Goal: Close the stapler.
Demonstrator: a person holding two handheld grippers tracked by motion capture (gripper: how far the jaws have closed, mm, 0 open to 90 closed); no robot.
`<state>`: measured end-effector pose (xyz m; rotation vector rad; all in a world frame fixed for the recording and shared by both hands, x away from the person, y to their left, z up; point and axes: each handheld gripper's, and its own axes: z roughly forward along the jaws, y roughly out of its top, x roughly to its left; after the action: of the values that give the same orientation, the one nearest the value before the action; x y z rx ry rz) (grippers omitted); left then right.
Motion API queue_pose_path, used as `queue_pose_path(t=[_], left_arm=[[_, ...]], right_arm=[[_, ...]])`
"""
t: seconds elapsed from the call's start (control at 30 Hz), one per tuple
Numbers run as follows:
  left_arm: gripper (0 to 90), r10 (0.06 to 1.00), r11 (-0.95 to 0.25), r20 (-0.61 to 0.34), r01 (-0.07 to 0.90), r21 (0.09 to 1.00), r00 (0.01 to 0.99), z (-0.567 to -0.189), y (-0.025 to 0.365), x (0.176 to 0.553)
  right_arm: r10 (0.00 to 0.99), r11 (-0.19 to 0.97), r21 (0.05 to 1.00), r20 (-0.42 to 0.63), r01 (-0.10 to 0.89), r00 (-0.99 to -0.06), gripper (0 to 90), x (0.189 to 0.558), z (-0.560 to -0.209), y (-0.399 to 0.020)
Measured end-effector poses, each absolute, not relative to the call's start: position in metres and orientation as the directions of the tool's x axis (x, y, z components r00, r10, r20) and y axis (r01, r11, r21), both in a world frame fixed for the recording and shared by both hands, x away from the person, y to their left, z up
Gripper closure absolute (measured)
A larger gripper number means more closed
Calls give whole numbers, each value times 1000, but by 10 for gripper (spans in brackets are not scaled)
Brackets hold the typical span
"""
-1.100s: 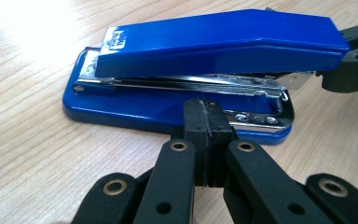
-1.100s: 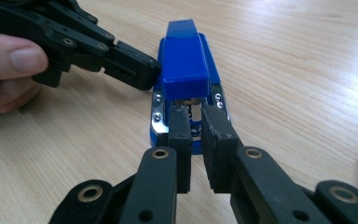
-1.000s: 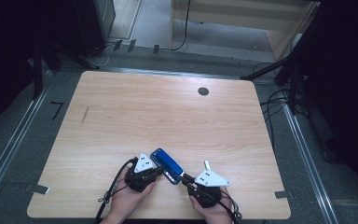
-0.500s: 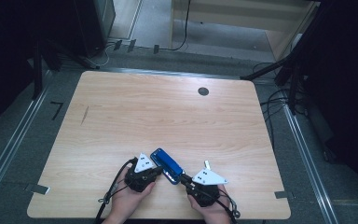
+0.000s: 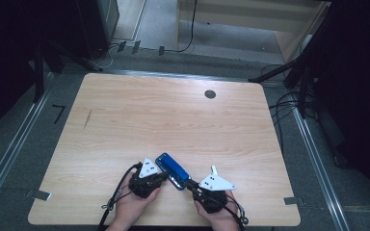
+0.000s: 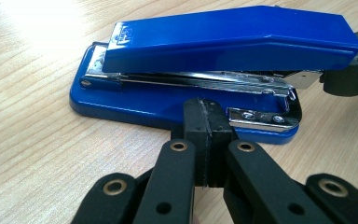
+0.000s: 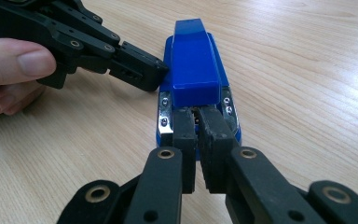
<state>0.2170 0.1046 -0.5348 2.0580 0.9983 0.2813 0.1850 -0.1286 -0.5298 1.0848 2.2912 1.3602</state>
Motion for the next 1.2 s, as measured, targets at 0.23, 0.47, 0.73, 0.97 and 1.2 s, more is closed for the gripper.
queue_pose_path(t=[0.23, 0.47, 0.73, 0.97, 1.2], left_arm=[[900, 735, -357, -140, 555, 751, 663, -535, 104, 217], [900, 732, -356, -145, 556, 751, 665, -535, 105, 218], [900, 735, -353, -138, 549, 758, 664, -535, 104, 217], [900, 727, -349, -128, 524, 777, 675, -534, 103, 217], [900, 729, -345, -132, 526, 777, 672, -534, 100, 219]], right_arm=[[715, 282, 838, 142, 467, -685, 884, 185, -530, -128], [715, 284, 838, 139, 465, -686, 892, 185, -530, -128], [715, 284, 839, 137, 464, -686, 898, 185, -530, -128], [717, 296, 833, 130, 468, -685, 900, 186, -533, -129], [718, 304, 831, 122, 466, -685, 900, 186, -532, -128]])
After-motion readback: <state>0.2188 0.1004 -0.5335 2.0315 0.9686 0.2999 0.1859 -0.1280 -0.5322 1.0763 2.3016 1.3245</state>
